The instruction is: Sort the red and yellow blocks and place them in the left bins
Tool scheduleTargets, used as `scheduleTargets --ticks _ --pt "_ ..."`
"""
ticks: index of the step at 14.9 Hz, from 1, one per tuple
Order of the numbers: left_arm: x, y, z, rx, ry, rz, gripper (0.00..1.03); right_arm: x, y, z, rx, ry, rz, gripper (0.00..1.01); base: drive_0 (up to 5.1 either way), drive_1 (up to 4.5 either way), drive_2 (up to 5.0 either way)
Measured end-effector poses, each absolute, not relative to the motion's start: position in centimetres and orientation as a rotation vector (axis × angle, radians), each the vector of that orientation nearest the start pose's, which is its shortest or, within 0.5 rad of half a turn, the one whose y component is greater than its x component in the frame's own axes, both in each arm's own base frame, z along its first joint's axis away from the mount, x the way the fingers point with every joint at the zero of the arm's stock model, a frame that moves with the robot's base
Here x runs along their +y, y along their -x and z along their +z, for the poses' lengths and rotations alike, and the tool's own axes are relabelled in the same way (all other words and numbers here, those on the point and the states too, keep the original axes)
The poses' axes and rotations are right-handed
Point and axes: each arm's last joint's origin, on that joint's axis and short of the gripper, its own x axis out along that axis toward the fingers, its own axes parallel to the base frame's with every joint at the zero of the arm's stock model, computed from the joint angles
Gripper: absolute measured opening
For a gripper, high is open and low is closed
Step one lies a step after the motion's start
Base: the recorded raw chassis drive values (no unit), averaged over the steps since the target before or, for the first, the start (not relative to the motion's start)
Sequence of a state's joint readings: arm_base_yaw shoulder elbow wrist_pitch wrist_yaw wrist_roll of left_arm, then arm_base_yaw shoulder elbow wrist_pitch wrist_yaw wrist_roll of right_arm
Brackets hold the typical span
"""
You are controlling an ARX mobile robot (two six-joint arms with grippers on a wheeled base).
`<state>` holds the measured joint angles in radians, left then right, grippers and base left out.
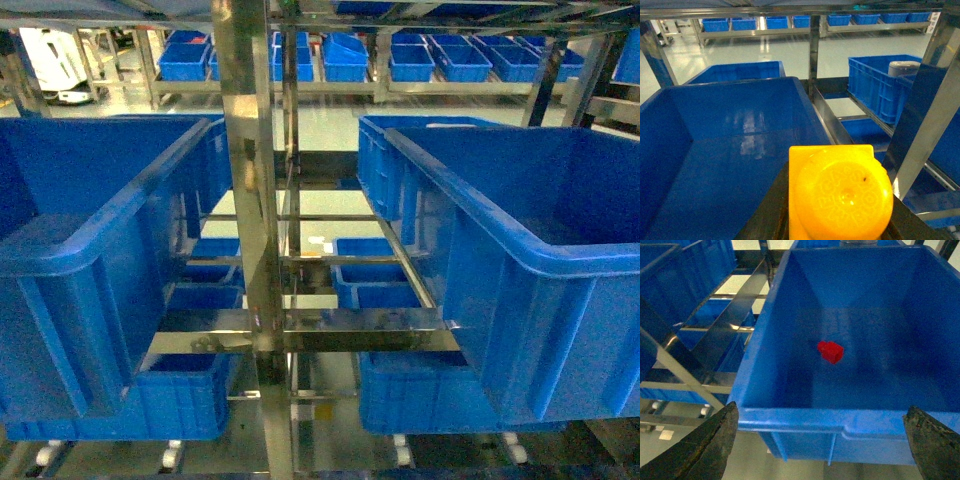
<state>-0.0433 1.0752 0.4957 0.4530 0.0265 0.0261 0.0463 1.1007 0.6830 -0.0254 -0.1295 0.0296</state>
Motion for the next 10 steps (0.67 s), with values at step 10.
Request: scheduleTargets --ticks 10 --pt "-0.65 -22.85 23.87 0.131 -0.023 -0.078 0.27 2.41 -21.71 25.08 0.452 -0.034 0.188 0.98 0.0 0.00 0.0"
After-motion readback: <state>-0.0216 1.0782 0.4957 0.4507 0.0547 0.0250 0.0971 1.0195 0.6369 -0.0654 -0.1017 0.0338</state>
